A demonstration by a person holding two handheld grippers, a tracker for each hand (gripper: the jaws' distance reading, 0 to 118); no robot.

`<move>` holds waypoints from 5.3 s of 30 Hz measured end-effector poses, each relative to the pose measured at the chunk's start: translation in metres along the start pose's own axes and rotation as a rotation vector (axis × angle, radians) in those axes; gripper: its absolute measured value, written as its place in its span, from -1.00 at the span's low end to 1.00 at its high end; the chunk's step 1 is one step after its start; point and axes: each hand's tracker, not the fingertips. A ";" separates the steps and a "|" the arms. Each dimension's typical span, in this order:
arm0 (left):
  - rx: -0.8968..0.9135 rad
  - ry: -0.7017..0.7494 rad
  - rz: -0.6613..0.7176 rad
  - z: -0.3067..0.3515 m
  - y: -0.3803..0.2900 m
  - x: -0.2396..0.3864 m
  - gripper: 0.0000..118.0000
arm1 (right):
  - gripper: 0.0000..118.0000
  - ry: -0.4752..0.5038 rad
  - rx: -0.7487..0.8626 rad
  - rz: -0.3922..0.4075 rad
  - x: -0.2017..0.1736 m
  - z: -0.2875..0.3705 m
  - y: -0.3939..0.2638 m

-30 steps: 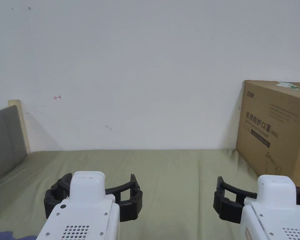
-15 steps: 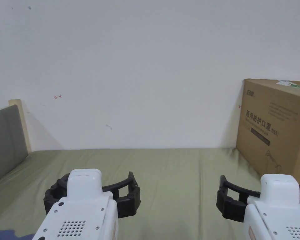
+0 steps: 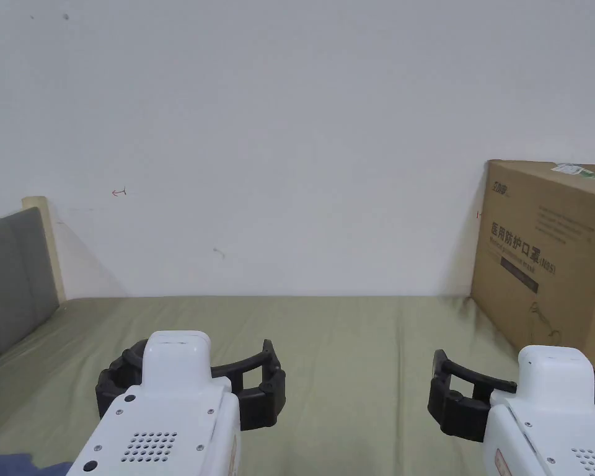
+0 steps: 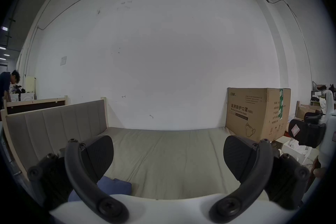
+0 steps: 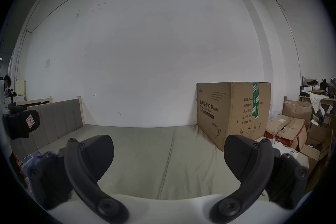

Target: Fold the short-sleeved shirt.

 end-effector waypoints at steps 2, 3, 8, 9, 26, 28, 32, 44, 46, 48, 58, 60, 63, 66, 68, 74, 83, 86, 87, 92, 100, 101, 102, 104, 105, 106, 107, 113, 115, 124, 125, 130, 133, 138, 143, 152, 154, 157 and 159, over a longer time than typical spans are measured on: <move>-0.003 -0.002 0.000 0.000 0.000 0.001 1.00 | 1.00 0.003 -0.005 0.009 -0.001 0.000 0.000; -0.004 -0.006 0.001 0.000 0.000 0.000 1.00 | 1.00 0.004 -0.006 0.012 -0.001 0.000 -0.001; -0.054 -0.021 -0.033 -0.002 0.000 0.002 0.84 | -0.24 0.057 0.019 0.019 0.000 0.007 -0.002; -0.064 -0.026 -0.043 -0.002 0.000 0.003 0.76 | -0.24 0.055 0.011 0.030 -0.001 0.005 -0.003; -0.121 -0.063 0.020 -0.009 -0.015 0.003 -1.00 | -1.00 0.054 -0.029 -0.010 0.017 0.007 -0.010; -0.120 -0.068 0.010 -0.006 -0.017 0.004 -1.00 | -1.00 0.057 -0.041 -0.010 0.016 0.007 -0.011; -0.137 -0.058 0.018 0.002 -0.022 -0.018 -1.00 | -1.00 0.080 -0.055 0.000 0.000 0.004 -0.018; -0.114 0.417 0.070 0.092 -0.023 -0.179 -1.00 | -1.00 0.615 -0.200 -0.069 -0.149 -0.019 -0.032; -0.119 0.406 0.096 0.099 -0.025 -0.189 -1.00 | -1.00 0.594 -0.200 -0.068 -0.159 -0.019 -0.033; -0.103 0.370 0.138 0.104 -0.029 -0.196 -1.00 | -1.00 0.603 -0.207 -0.087 -0.162 -0.021 -0.036; -0.748 0.195 0.306 -0.012 -0.084 -0.318 -1.00 | -1.00 0.544 -0.330 0.036 -0.131 -0.038 -0.058; -0.907 0.106 0.525 -0.042 -0.122 -0.351 -1.00 | -1.00 0.530 -0.359 0.063 -0.124 -0.042 -0.065; -1.017 0.232 0.491 -0.072 -0.170 -0.371 -0.68 | -1.00 0.524 -0.419 0.062 -0.114 -0.050 -0.076; -1.133 0.314 0.367 -0.104 -0.210 -0.379 1.00 | -1.00 0.508 -0.463 0.074 -0.109 -0.057 -0.084; -1.129 0.288 0.341 -0.111 -0.226 -0.374 0.89 | -1.00 0.498 -0.489 0.079 -0.106 -0.064 -0.089; -1.283 0.259 0.189 -0.123 -0.306 -0.353 1.00 | -1.00 0.484 -0.543 0.083 -0.106 -0.079 -0.101; -1.077 0.286 0.185 -0.098 -0.277 -0.349 0.50 | -1.00 0.513 -0.593 0.071 -0.109 -0.082 -0.111; -1.009 0.321 0.231 -0.076 -0.248 -0.359 -1.00 | -1.00 0.519 -0.590 0.070 -0.105 -0.078 -0.109; -0.961 0.315 0.274 -0.063 -0.236 -0.363 -1.00 | -1.00 0.521 -0.586 0.069 -0.104 -0.076 -0.107; -0.763 0.319 0.144 -0.033 -0.152 -0.358 -1.00 | -1.00 0.515 -0.547 0.042 -0.086 -0.067 -0.092; -0.275 0.038 0.028 -0.002 0.040 -0.266 -1.00 | -1.00 0.457 -0.433 -0.038 -0.045 -0.046 -0.061; -0.245 -0.030 0.030 -0.003 0.062 -0.250 -1.00 | -1.00 0.443 -0.416 -0.047 -0.039 -0.043 -0.058; -0.220 -0.093 0.042 -0.004 0.077 -0.232 -1.00 | -1.00 0.430 -0.399 -0.061 -0.032 -0.040 -0.054; -0.189 -0.212 0.031 -0.006 0.111 -0.183 -1.00 | -1.00 0.401 -0.364 -0.101 -0.016 -0.032 -0.044; -0.183 -0.260 0.031 -0.008 0.123 -0.162 -1.00 | -1.00 0.386 -0.351 -0.115 -0.008 -0.029 -0.040; -0.174 -0.302 0.029 -0.010 0.130 -0.144 -1.00 | -1.00 0.373 -0.341 -0.121 0.000 -0.026 -0.036; -0.163 -0.344 0.027 -0.011 0.138 -0.125 -1.00 | -1.00 0.358 -0.331 -0.126 0.008 -0.023 -0.032; -0.332 -0.537 -0.030 -0.057 0.116 -0.014 -1.00 | -1.00 0.234 -0.266 -0.123 0.065 -0.002 -0.010; -0.489 -0.564 -0.028 -0.086 0.075 0.020 -1.00 | -1.00 0.203 -0.269 -0.120 0.082 0.002 -0.011; -1.296 -0.581 0.072 -0.161 -0.194 0.128 -0.92 | -1.00 0.120 -0.436 -0.188 0.117 -0.002 -0.062; -1.327 -0.559 0.092 -0.161 -0.209 0.129 -0.65 | -1.00 0.120 -0.447 -0.190 0.117 -0.003 -0.067; -1.271 -0.592 0.220 -0.149 -0.202 0.108 0.57 | -1.00 0.130 -0.482 -0.181 0.114 -0.008 -0.077; -1.122 -0.606 0.139 -0.147 -0.154 0.088 0.55 | -1.00 0.140 -0.486 -0.181 0.109 -0.013 -0.075; -0.706 -0.490 0.140 -0.112 -0.063 0.034 0.60 | -1.00 0.166 -0.402 -0.178 0.093 -0.011 -0.055; -0.232 -0.238 0.225 -0.034 -0.036 -0.016 0.26 | -1.00 0.170 -0.218 -0.114 0.070 0.001 -0.037; -0.089 -0.029 0.163 0.031 -0.051 -0.032 -1.00 | -1.00 0.038 -0.029 -0.082 0.044 0.018 -0.024; -0.083 -0.024 0.175 0.036 -0.052 -0.037 -1.00 | -1.00 0.039 -0.020 -0.085 0.045 0.020 -0.023; -0.100 -0.001 0.166 0.032 -0.047 -0.041 -1.00 | -1.00 0.049 -0.033 -0.088 0.047 0.018 -0.022; -0.205 -0.008 0.174 0.012 -0.043 -0.045 -1.00 | -1.00 0.059 -0.049 -0.096 0.048 0.016 -0.023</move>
